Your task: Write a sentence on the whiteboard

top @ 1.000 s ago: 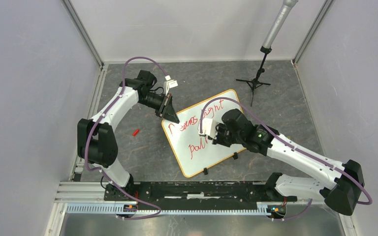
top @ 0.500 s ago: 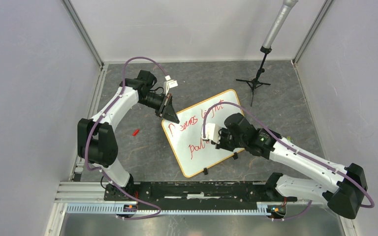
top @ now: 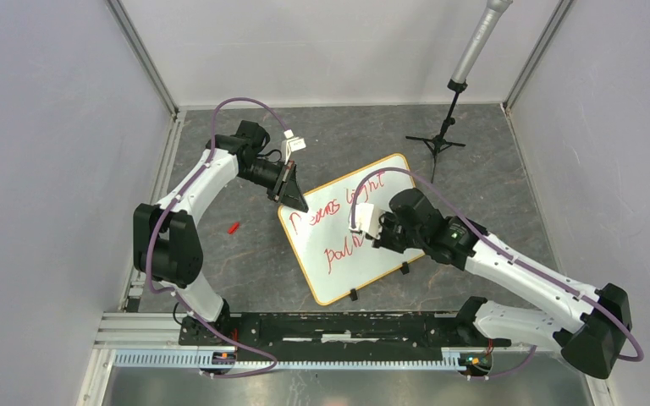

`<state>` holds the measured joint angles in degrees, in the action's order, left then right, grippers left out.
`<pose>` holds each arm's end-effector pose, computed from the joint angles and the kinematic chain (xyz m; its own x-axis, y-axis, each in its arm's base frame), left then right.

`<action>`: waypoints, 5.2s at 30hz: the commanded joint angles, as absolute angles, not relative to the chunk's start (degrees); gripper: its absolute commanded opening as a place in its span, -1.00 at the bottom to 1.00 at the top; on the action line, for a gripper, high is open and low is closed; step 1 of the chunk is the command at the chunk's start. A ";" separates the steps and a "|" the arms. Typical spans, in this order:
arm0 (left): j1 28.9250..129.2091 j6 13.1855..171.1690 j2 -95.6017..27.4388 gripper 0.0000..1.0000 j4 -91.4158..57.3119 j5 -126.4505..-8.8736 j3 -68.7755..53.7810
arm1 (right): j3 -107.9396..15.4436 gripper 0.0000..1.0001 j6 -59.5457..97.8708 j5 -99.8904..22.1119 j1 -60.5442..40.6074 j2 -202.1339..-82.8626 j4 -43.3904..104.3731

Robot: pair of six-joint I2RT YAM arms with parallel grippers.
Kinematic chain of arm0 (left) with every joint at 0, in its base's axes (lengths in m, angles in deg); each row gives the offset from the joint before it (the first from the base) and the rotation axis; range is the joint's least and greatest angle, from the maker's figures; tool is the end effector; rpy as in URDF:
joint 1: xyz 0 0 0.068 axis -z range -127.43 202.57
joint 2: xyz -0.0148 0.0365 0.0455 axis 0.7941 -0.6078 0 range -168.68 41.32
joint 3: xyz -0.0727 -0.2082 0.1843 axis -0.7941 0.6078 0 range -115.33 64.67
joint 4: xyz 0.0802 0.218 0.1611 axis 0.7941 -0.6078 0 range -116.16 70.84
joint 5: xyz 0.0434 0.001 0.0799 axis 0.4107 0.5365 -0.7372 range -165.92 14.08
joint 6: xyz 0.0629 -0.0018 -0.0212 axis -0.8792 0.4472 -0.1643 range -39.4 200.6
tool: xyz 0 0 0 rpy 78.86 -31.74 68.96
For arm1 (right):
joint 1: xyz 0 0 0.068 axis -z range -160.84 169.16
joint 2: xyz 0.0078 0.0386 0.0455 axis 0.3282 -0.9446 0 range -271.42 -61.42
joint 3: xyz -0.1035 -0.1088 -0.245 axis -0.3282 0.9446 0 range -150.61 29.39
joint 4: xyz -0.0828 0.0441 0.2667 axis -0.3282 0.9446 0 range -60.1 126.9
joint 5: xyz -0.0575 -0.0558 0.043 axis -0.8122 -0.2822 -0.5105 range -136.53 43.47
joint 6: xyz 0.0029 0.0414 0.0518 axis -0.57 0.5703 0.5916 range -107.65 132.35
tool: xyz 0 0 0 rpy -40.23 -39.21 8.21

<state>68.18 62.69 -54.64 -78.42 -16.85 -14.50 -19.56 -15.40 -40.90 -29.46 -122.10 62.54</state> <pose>0.3220 -0.1367 0.2731 -0.7857 0.3836 -0.4852 0.6084 0.3377 -0.7182 0.1600 0.1895 0.2727 -0.0399 -0.7463 -0.6644 -0.9172 0.2912 -0.2720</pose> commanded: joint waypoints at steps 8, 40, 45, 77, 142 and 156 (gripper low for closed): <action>68.54 61.33 -55.54 -0.95 -77.98 -19.50 -15.86 | -23.87 -1.00 -15.07 -43.15 -27.95 -123.10 60.48; 68.50 61.09 -56.08 -0.95 -77.98 -19.33 -15.99 | -17.46 -1.00 -16.94 -38.07 -28.48 -121.05 65.69; 68.55 61.27 -55.89 -0.95 -78.00 -19.42 -15.84 | -19.12 -1.00 -16.27 -36.22 -30.12 -121.84 64.51; 68.52 61.13 -55.68 -0.95 -77.96 -18.97 -15.67 | -25.36 -1.00 -12.33 -37.50 -35.96 -127.58 57.32; 68.48 60.69 -55.68 -0.95 -77.96 -19.32 -15.41 | -17.54 -1.00 -14.90 -50.22 -29.79 -120.63 62.81; 68.48 60.89 -55.28 -0.67 -77.97 -19.97 -15.77 | -23.20 -1.00 -17.50 -38.10 -29.23 -118.43 65.90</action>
